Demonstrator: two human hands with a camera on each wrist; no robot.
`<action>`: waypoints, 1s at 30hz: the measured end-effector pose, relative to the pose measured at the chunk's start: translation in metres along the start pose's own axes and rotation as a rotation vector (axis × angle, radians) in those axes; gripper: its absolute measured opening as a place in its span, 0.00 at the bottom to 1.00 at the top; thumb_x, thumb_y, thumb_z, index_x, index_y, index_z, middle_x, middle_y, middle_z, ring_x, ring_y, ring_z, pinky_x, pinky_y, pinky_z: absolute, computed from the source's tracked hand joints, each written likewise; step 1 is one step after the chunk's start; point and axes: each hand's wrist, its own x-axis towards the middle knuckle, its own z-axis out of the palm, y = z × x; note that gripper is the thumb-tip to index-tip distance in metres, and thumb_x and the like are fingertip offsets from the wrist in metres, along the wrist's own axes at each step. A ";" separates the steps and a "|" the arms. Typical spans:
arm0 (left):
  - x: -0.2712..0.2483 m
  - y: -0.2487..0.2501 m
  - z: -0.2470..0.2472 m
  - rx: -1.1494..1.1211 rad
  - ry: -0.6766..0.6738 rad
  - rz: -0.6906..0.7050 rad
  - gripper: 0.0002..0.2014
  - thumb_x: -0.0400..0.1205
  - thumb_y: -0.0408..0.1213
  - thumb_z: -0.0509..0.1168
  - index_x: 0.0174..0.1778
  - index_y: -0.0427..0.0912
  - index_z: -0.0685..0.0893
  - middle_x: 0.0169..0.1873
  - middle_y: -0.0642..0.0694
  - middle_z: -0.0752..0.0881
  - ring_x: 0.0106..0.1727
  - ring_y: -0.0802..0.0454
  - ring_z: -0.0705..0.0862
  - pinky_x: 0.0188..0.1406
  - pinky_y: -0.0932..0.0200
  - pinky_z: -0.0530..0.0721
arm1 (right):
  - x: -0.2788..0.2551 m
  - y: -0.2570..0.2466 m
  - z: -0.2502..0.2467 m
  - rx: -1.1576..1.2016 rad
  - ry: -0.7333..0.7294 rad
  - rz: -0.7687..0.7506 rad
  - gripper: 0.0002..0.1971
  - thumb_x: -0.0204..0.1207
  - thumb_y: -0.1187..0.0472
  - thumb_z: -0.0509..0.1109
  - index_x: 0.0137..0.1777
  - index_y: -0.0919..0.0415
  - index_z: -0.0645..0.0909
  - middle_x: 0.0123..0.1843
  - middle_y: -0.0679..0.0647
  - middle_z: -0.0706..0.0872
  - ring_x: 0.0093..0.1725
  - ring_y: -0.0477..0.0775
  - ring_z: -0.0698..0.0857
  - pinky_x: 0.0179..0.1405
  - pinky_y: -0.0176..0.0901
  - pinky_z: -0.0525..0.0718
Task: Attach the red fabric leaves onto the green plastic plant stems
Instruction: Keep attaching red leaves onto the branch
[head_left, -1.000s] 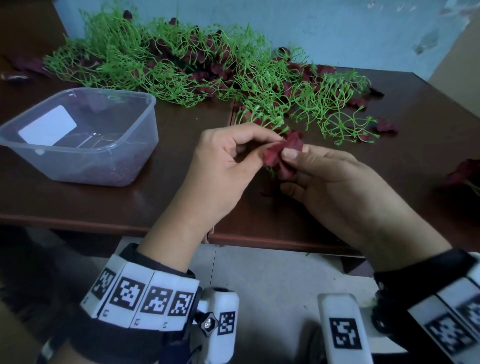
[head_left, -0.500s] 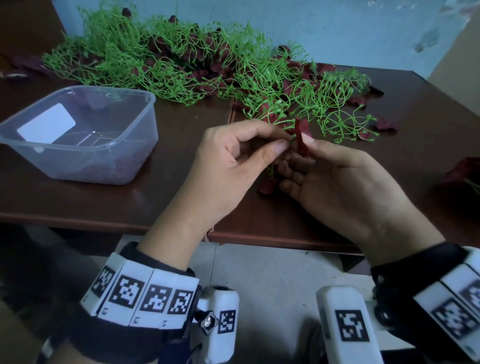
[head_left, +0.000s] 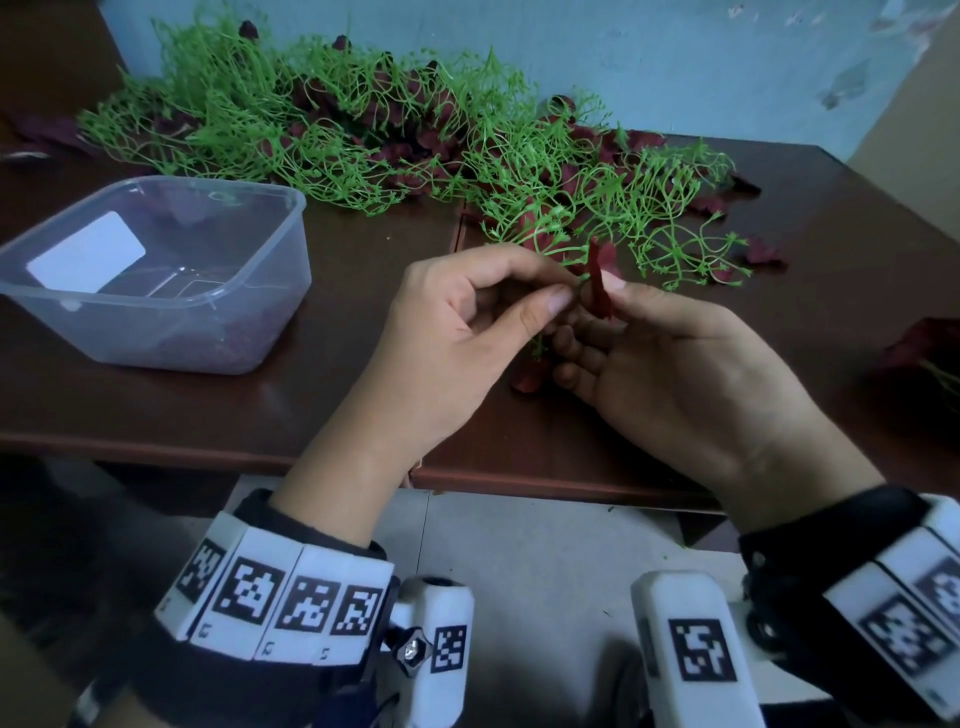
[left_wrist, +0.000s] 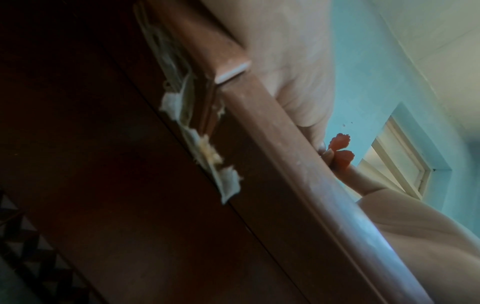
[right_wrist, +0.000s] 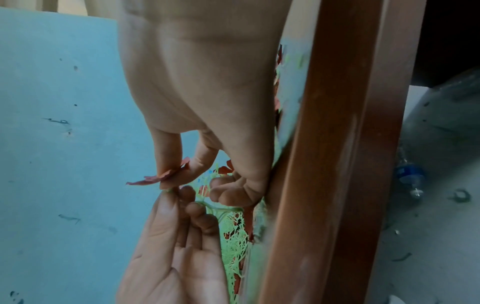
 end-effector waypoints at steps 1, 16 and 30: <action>0.000 0.000 0.000 -0.001 0.002 0.002 0.05 0.84 0.27 0.72 0.53 0.37 0.91 0.45 0.47 0.93 0.50 0.55 0.91 0.53 0.62 0.86 | 0.000 0.000 0.000 -0.005 -0.003 0.001 0.08 0.74 0.55 0.67 0.47 0.59 0.82 0.44 0.54 0.82 0.44 0.50 0.82 0.50 0.44 0.74; 0.001 0.001 -0.001 0.022 0.024 0.024 0.08 0.83 0.27 0.72 0.50 0.46 0.90 0.41 0.57 0.91 0.47 0.64 0.88 0.50 0.67 0.83 | 0.002 0.002 0.002 -0.107 0.015 -0.045 0.13 0.58 0.54 0.77 0.43 0.56 0.88 0.40 0.53 0.82 0.38 0.48 0.82 0.38 0.39 0.79; 0.000 0.003 0.000 0.018 0.024 -0.009 0.04 0.83 0.27 0.72 0.51 0.39 0.90 0.43 0.51 0.91 0.48 0.62 0.89 0.50 0.67 0.83 | -0.001 0.001 0.005 -0.025 0.033 -0.014 0.10 0.71 0.58 0.68 0.49 0.59 0.83 0.40 0.52 0.80 0.39 0.48 0.81 0.47 0.43 0.76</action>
